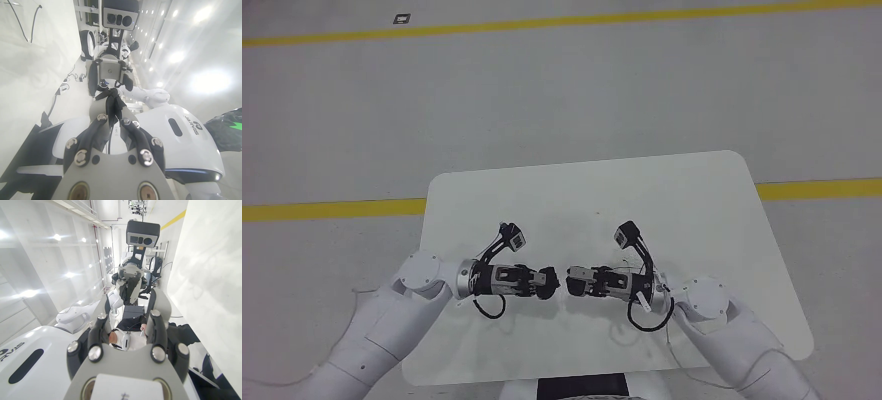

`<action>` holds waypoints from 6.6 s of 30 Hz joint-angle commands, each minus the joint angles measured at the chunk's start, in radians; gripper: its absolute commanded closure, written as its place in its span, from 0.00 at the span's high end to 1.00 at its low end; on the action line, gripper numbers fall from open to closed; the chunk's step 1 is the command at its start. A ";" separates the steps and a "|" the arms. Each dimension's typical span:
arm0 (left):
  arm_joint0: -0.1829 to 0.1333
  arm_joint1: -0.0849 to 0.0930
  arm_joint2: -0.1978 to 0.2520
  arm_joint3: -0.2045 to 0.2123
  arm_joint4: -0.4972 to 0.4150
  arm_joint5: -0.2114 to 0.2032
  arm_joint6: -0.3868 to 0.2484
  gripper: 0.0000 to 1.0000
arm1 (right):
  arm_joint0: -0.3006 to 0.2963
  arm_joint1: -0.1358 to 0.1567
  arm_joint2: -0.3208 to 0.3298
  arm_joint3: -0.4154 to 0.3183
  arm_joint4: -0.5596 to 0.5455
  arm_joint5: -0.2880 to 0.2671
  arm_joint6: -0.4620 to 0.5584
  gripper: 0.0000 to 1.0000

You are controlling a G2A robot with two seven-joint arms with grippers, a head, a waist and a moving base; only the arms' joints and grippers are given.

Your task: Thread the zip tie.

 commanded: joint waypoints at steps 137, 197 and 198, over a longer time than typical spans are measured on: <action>0.071 -0.036 -0.150 -0.051 0.088 -0.104 -0.161 0.00 | 0.174 -0.079 -0.062 -0.153 -1.311 0.587 0.404 1.00; 0.071 -0.036 -0.150 -0.051 0.088 -0.104 -0.161 0.00 | 0.134 -0.219 -0.036 -0.053 -1.817 0.587 0.480 0.33; 0.071 -0.036 -0.150 -0.051 0.088 -0.104 -0.161 0.00 | 0.133 -0.221 -0.037 -0.053 -1.826 0.587 0.484 0.33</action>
